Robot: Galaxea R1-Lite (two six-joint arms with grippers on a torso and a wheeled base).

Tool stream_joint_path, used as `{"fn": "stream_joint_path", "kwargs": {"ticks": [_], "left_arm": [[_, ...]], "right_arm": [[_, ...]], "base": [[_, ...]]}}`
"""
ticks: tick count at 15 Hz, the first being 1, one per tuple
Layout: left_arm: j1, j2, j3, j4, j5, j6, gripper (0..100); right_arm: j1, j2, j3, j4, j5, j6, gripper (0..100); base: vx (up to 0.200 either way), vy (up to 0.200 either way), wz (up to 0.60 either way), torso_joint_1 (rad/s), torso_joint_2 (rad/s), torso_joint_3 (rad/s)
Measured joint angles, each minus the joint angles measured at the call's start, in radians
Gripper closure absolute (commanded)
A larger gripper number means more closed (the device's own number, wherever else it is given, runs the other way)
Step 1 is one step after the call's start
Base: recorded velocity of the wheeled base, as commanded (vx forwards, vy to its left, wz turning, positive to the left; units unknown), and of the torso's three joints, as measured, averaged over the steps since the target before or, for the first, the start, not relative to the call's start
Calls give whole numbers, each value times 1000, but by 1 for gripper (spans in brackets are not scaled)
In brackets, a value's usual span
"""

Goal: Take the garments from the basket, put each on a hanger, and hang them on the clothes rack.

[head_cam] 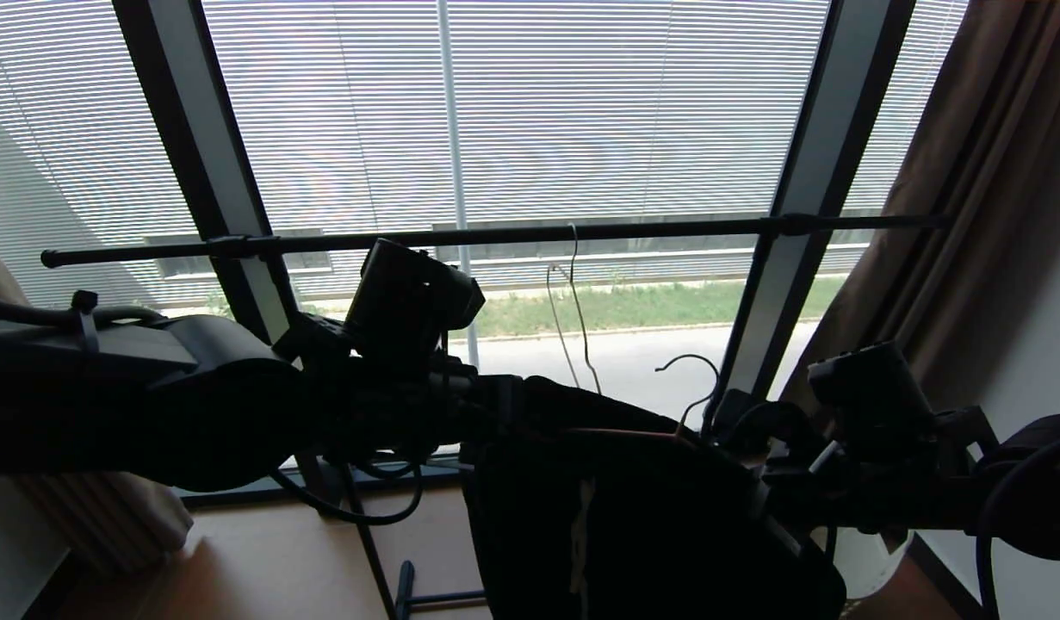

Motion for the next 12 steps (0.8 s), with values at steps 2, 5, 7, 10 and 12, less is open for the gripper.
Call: {"fn": "stream_joint_path", "kwargs": {"ticks": [2, 5, 7, 10, 12], "left_arm": [[-21, 14, -38, 19, 22, -4, 100], [-43, 21, -69, 37, 30, -5, 100], [-78, 22, -98, 70, 37, -6, 100], [-106, 24, -146, 96, 41, -6, 100], [-118, 29, -175, 113, 48, -6, 100]], "right_arm": [[28, -10, 39, -93, -26, 4, 100], [99, -18, 105, -212, -119, 5, 100], [140, -11, 119, -221, -158, 8, 100], [166, 0, 123, -224, -166, 15, 100], [173, 4, 124, -228, -169, 37, 100]], "base": [[0, 0, 0, 0, 0, 0], [0, 0, 0, 0, 0, 0], [0, 0, 0, 0, 0, 0], [0, 0, 0, 0, 0, 0], [0, 0, 0, 0, 0, 0]]}}
